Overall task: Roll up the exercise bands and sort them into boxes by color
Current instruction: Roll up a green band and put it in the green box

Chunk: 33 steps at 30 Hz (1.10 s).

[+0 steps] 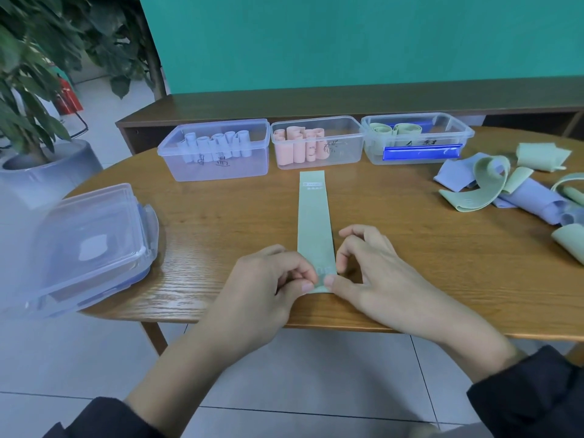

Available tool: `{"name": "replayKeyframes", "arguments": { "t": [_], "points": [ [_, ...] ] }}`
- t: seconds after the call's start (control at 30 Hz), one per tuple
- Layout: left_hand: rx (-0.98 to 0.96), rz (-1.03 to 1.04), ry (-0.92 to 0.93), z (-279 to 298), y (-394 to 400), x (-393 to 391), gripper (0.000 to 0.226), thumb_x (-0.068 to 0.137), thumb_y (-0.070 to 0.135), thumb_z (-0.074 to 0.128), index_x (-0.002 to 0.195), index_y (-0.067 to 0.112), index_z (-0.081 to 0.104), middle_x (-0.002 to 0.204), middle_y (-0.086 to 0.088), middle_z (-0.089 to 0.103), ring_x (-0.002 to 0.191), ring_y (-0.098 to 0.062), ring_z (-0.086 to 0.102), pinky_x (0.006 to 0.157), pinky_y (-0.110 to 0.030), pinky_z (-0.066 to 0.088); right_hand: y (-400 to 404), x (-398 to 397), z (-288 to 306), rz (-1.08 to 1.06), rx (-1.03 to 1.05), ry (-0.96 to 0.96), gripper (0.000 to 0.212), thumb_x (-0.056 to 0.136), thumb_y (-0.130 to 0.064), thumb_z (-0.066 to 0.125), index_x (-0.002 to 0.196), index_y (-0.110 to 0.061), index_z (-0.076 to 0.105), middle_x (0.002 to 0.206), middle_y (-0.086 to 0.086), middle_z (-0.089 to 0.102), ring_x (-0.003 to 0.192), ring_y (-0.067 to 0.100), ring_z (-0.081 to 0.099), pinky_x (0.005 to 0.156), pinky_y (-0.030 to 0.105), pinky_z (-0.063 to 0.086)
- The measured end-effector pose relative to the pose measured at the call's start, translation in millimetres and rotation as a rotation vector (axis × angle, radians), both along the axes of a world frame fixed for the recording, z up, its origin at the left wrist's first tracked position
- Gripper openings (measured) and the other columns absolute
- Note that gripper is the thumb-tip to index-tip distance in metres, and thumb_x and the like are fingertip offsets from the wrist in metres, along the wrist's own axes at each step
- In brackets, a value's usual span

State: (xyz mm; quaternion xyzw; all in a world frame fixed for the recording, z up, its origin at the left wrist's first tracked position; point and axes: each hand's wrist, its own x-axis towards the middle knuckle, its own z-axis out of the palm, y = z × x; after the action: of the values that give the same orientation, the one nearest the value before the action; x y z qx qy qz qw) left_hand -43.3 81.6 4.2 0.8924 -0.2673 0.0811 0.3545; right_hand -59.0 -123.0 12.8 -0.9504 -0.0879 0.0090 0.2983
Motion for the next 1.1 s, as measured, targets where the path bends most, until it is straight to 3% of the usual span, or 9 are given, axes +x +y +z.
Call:
{"name": "replayKeyframes", "arguments": {
  "t": [0.17, 0.27, 0.33, 0.57, 0.77, 0.9, 1.0, 1.1],
  "points": [
    [0.020, -0.009, -0.189, -12, 2, -2, 0.015, 0.093, 0.014, 0.072, 0.088, 0.028, 0.072, 0.083, 0.023, 0.057, 0.080, 0.001, 0.056, 0.069, -0.008, 0.039, 1, 0, 0, -0.004, -0.037, -0.006, 0.019, 0.097, -0.047, 0.055, 0.093, -0.032, 0.045, 0.137, -0.019, 0.028, 0.120, 0.002, 0.035, 0.084, 0.027, 0.033],
    [0.060, -0.011, -0.259, -21, 4, -4, 0.014, 0.101, 0.029, 0.057, 0.098, 0.029, 0.071, 0.096, 0.017, 0.061, 0.089, -0.002, 0.059, 0.069, -0.030, 0.054, 3, 1, -1, -0.020, -0.051, -0.018, 0.017, 0.098, -0.046, 0.053, 0.093, -0.032, 0.045, 0.137, -0.019, 0.029, 0.120, 0.002, 0.036, 0.084, 0.027, 0.033],
    [0.076, -0.024, -0.268, -23, 6, -6, 0.023, 0.103, 0.034, 0.050, 0.105, 0.027, 0.072, 0.102, 0.017, 0.061, 0.093, -0.004, 0.060, 0.069, -0.035, 0.056, 4, 1, -2, -0.036, -0.063, -0.027, 0.016, 0.099, -0.045, 0.051, 0.093, -0.031, 0.045, 0.137, -0.019, 0.030, 0.121, 0.002, 0.036, 0.083, 0.027, 0.033],
    [0.200, -0.022, -0.297, -24, 5, -11, 0.040, 0.104, 0.040, 0.041, 0.123, 0.020, 0.070, 0.119, 0.011, 0.052, 0.096, 0.001, 0.052, 0.065, -0.033, 0.058, 11, 4, -5, -0.097, -0.098, -0.086, 0.012, 0.103, -0.041, 0.043, 0.098, -0.030, 0.044, 0.133, -0.015, 0.035, 0.120, 0.006, 0.036, 0.084, 0.025, 0.032],
    [0.312, 0.035, -0.418, -23, -2, -12, 0.045, 0.105, 0.042, 0.039, 0.121, 0.013, 0.070, 0.120, 0.005, 0.054, 0.099, -0.009, 0.053, 0.052, -0.035, 0.056, 13, 8, -9, -0.158, -0.081, -0.151, 0.016, 0.102, -0.043, 0.046, 0.099, -0.028, 0.045, 0.122, -0.010, 0.043, 0.114, 0.011, 0.041, 0.084, 0.028, 0.036],
    [0.408, 0.066, -0.504, -25, -1, -9, 0.042, 0.105, 0.038, 0.039, 0.120, 0.015, 0.070, 0.124, 0.001, 0.059, 0.096, -0.020, 0.055, 0.068, -0.040, 0.053, 7, 8, -15, -0.110, 0.011, -0.253, 0.015, 0.097, -0.044, 0.054, 0.097, -0.029, 0.051, 0.111, -0.014, 0.048, 0.107, 0.007, 0.047, 0.088, 0.025, 0.043],
    [0.454, 0.098, -0.494, -26, -2, -9, 0.042, 0.104, 0.038, 0.037, 0.122, 0.018, 0.069, 0.132, 0.000, 0.057, 0.099, -0.024, 0.054, 0.077, -0.044, 0.048, -1, 3, -16, -0.016, 0.119, -0.370, 0.007, 0.095, -0.034, 0.064, 0.095, -0.027, 0.065, 0.111, -0.016, 0.057, 0.107, 0.001, 0.053, 0.091, 0.006, 0.035],
    [0.465, 0.114, -0.459, -25, -2, -11, 0.041, 0.103, 0.040, 0.038, 0.125, 0.023, 0.068, 0.139, 0.002, 0.054, 0.104, -0.024, 0.053, 0.080, -0.044, 0.047, -9, -8, -19, 0.103, 0.050, -0.432, 0.018, 0.095, -0.036, 0.063, 0.101, -0.026, 0.076, 0.112, -0.018, 0.064, 0.111, 0.003, 0.055, 0.098, 0.012, 0.039]
  ]
}}
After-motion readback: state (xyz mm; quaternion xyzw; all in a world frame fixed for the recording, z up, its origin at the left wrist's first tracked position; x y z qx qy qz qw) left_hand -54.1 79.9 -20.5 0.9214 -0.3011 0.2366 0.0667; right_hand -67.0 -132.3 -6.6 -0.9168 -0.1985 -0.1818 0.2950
